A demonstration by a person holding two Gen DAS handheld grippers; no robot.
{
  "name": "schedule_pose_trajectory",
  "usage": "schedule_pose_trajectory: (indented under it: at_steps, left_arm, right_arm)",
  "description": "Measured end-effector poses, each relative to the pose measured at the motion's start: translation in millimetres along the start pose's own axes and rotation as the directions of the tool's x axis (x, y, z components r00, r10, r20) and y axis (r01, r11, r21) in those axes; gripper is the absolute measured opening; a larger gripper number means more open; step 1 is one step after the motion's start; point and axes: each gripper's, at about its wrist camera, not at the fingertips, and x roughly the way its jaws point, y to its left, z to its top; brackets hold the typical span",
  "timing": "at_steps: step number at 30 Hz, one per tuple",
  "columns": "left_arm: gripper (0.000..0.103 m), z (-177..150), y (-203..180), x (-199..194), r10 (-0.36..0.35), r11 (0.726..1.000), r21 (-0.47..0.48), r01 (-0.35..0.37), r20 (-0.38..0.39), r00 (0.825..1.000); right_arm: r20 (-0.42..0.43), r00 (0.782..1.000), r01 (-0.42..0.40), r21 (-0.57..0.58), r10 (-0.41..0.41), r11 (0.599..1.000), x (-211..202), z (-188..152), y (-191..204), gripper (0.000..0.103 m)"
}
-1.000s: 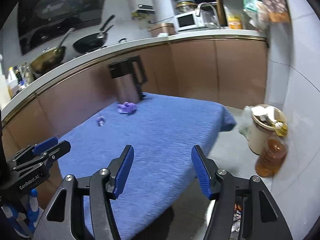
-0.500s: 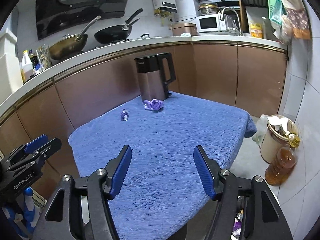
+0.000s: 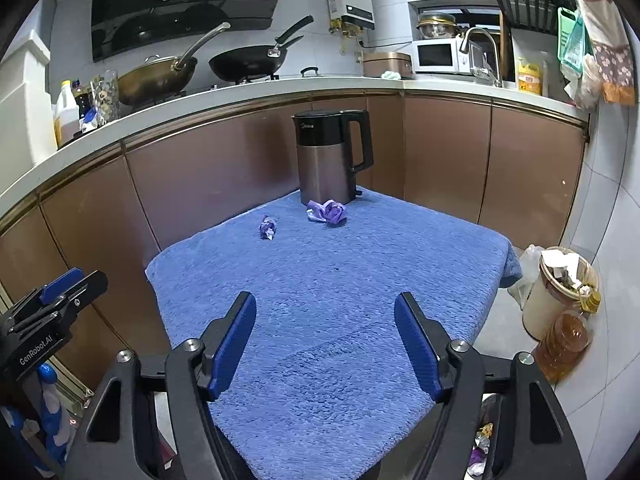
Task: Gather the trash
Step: 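Move both tools back toward the purple wrappers on the table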
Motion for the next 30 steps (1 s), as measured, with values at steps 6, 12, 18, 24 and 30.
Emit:
schedule_pose_trajectory:
  at_steps: [6, 12, 18, 24, 30]
  left_arm:
    - [0.061, 0.1, 8.6, 4.8, 0.005, 1.000, -0.013, -0.005, -0.008, 1.000]
    - [0.061, -2.7, 12.9, 16.1, 0.010, 1.000, -0.025, -0.011, -0.028, 1.000]
    - [0.061, -6.1, 12.9, 37.3, 0.016, 1.000, -0.024, -0.017, -0.069, 0.998]
    - [0.061, -4.1, 22.1, 83.1, 0.005, 1.000, -0.020, -0.008, -0.145, 0.989]
    - [0.061, 17.2, 26.4, 152.3, -0.047, 0.999, 0.011, 0.050, -0.211, 0.976]
  right_arm:
    - [-0.007, 1.000, 0.004, -0.014, -0.004, 1.000, 4.8, -0.3, 6.6, 0.075]
    - [-0.024, 1.000, 0.001, -0.012, -0.001, 1.000, 15.7, -1.9, 8.0, 0.076]
    - [-0.051, 0.999, -0.004, -0.008, 0.003, 1.000, 32.9, -3.9, 4.3, 0.075]
    - [-0.085, 0.996, -0.012, -0.026, 0.010, 1.000, 66.1, 4.6, 1.0, 0.075]
    - [-0.099, 0.995, -0.033, -0.031, 0.030, 0.999, 119.7, 26.4, -5.8, 0.075]
